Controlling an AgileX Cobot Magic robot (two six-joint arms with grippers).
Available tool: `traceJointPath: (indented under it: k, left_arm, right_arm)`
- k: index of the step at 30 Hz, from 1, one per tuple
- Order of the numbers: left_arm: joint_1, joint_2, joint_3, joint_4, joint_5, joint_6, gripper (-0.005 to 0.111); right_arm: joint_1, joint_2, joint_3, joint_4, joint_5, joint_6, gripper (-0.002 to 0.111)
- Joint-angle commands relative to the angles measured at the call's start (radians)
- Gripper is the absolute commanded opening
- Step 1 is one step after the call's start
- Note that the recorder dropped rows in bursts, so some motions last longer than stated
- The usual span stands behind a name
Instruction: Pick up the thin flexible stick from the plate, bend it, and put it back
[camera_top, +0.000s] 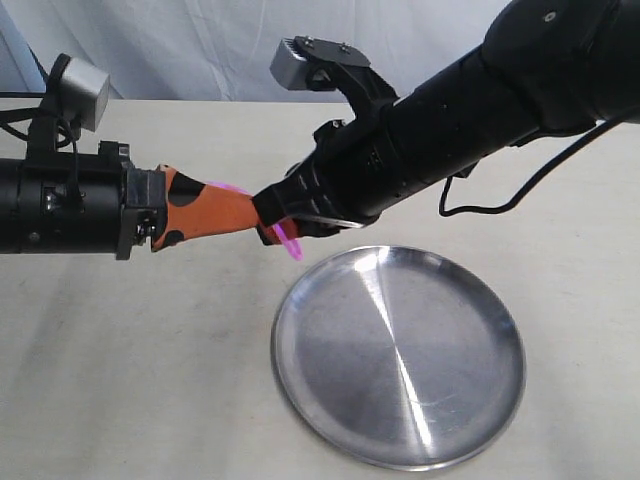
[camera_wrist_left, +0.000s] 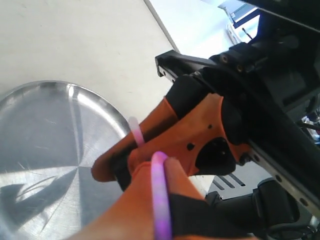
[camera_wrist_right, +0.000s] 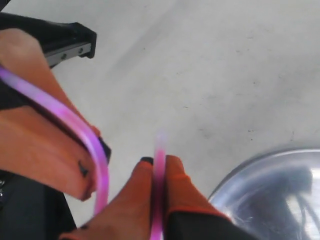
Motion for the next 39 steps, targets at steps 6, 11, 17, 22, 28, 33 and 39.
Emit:
traceJointPath:
  k: [6,11,17,22,28,33,39]
  left_arm:
    - [0.004,0.002,-0.004,-0.044,-0.119,-0.024,0.000]
    - [0.004,0.002,-0.004,-0.043,-0.119,-0.028,0.000]
    - [0.004,0.002,-0.004,-0.039,-0.125,-0.050,0.000]
    - [0.004,0.002,-0.004,-0.039,-0.125,-0.055,0.000]
    - [0.004,0.002,-0.004,-0.039,-0.125,-0.059,0.000]
    - [0.004,0.002,-0.004,-0.036,-0.125,-0.068,0.000]
    - [0.004,0.002,-0.004,-0.036,-0.125,-0.068,0.000]
  right_arm:
    - [0.007,-0.010,-0.004,0.092,0.146,-0.214,0.000]
    - [0.007,-0.010,-0.004,0.098,0.176,-0.295,0.000]
    - [0.007,-0.010,-0.004,0.106,0.249,-0.423,0.000]
    - [0.007,-0.010,-0.004,0.106,0.320,-0.545,0.000]
    - [0.007,-0.010,-0.004,0.106,0.340,-0.710,0.000]
    - [0.007,-0.010,-0.004,0.106,0.342,-0.893,0.000]
    - [0.007,-0.010,-0.004,0.106,0.341,-1.051,0.000]
